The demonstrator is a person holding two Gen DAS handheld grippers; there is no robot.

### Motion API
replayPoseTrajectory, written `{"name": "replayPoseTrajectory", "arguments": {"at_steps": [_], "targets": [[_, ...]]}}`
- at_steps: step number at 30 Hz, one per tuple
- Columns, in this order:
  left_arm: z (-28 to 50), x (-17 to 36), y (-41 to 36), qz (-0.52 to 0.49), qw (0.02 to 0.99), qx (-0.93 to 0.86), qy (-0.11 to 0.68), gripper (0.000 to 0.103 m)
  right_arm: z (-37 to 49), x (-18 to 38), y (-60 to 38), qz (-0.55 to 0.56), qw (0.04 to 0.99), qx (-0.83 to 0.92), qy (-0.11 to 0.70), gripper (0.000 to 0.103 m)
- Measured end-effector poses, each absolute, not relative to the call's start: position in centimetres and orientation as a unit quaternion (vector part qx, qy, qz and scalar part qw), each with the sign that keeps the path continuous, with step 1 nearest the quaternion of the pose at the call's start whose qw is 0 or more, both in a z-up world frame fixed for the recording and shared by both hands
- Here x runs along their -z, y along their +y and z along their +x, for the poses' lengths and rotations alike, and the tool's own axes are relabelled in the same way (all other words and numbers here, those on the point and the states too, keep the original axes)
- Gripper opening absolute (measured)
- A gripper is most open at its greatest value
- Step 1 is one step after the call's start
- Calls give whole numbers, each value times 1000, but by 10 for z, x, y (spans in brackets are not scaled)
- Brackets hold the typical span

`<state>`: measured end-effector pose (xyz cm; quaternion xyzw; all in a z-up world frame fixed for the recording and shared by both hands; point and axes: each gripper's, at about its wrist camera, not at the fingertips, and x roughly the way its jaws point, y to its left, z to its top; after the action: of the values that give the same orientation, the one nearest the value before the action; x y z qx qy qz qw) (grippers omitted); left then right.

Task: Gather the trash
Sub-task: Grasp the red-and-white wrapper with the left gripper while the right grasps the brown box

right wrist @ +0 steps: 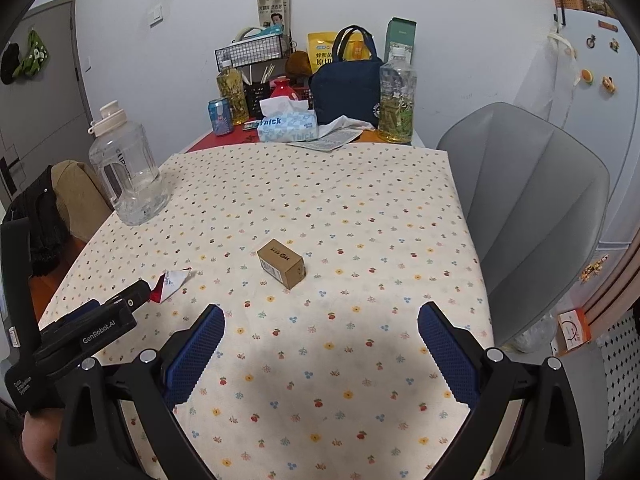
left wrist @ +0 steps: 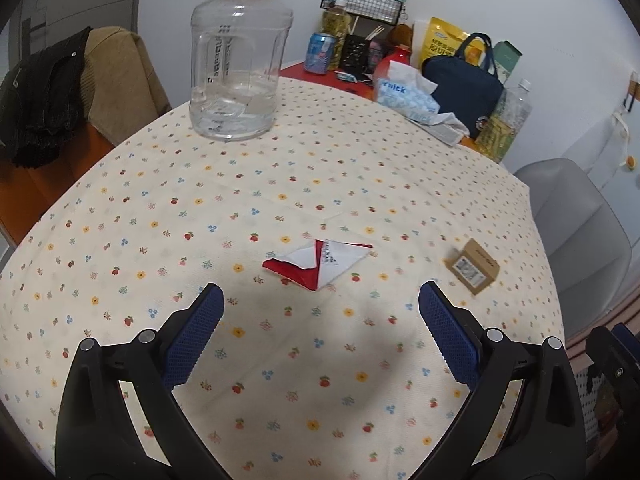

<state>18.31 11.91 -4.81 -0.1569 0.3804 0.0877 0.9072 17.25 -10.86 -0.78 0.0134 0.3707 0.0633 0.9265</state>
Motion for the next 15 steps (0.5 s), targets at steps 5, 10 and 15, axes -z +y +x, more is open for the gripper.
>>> {"name": "replayPoseTrajectory", "arguments": {"at_steps": [5,10,15], "targets": [[199,62,128,-165,899,-98,394,97,188,19,-104,9,921,-69,384,94],[216,75,133,-173,891,-110,406,96,208,27,-103,7,916,-70,396,94],[230,86,135,-175,883,-115,420,89,224,35,-101,7,911,-72,406,94]]}}
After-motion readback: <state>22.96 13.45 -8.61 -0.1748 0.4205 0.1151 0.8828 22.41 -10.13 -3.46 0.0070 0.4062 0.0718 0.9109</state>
